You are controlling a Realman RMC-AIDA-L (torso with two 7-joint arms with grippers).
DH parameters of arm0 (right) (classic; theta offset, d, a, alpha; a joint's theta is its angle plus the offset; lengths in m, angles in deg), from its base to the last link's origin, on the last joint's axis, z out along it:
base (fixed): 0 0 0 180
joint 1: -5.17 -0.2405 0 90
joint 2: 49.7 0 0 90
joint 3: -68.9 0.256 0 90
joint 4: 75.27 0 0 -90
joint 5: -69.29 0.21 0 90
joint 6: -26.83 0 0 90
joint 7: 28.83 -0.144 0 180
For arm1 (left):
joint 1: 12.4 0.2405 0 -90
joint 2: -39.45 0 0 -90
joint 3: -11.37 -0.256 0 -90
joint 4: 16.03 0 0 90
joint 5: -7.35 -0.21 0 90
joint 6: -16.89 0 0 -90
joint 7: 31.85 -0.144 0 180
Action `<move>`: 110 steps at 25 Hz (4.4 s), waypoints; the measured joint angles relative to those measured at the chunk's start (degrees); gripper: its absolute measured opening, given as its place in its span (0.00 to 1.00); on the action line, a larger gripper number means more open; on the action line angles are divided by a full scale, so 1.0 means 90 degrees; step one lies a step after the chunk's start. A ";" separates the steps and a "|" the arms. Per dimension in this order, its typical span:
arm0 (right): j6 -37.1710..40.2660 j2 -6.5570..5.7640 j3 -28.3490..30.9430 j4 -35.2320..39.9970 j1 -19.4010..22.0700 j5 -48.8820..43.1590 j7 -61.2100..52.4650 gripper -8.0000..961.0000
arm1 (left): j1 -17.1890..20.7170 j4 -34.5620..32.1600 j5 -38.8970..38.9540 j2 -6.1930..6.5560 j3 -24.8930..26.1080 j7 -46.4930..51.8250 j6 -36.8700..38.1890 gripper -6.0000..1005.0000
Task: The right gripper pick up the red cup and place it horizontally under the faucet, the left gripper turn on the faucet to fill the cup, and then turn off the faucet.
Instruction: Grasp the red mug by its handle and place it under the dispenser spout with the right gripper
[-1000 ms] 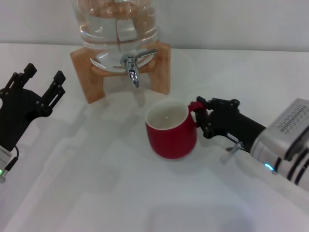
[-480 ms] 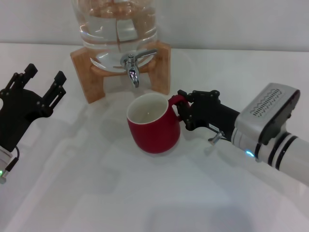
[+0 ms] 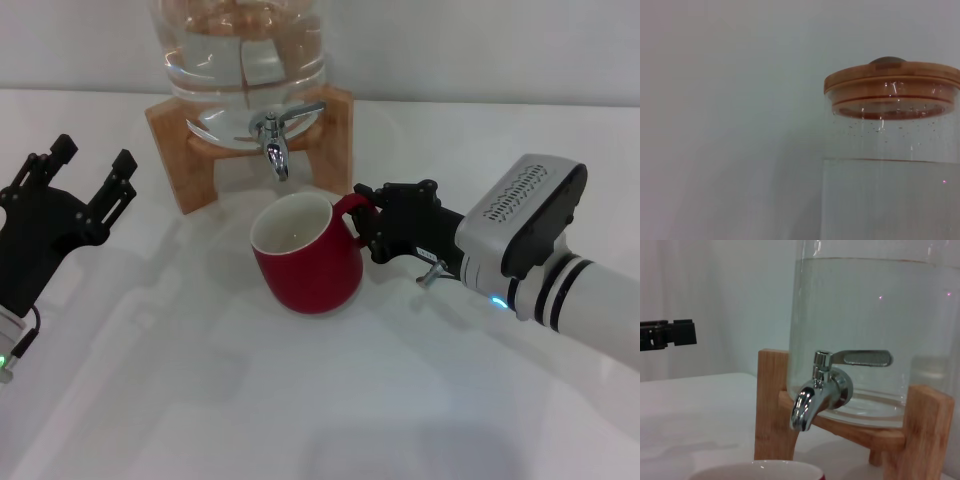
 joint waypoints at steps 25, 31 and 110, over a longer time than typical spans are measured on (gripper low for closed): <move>-0.0714 0.0000 0.0401 -0.0111 -0.0260 0.0182 -0.0039 0.14 | -0.0002 0.0000 0.0000 0.0000 0.0019 0.0000 -0.0075 0.75; -0.0731 0.0000 0.0400 -0.0099 -0.0268 0.0188 -0.0039 0.14 | -0.0002 0.0000 0.0000 0.0000 0.0019 0.0000 -0.0061 0.75; -0.1067 -0.0001 0.0258 -0.0132 -0.0368 0.0629 -0.0210 0.17 | -0.0066 0.0079 0.0000 0.0000 0.0019 0.0000 -0.0060 0.75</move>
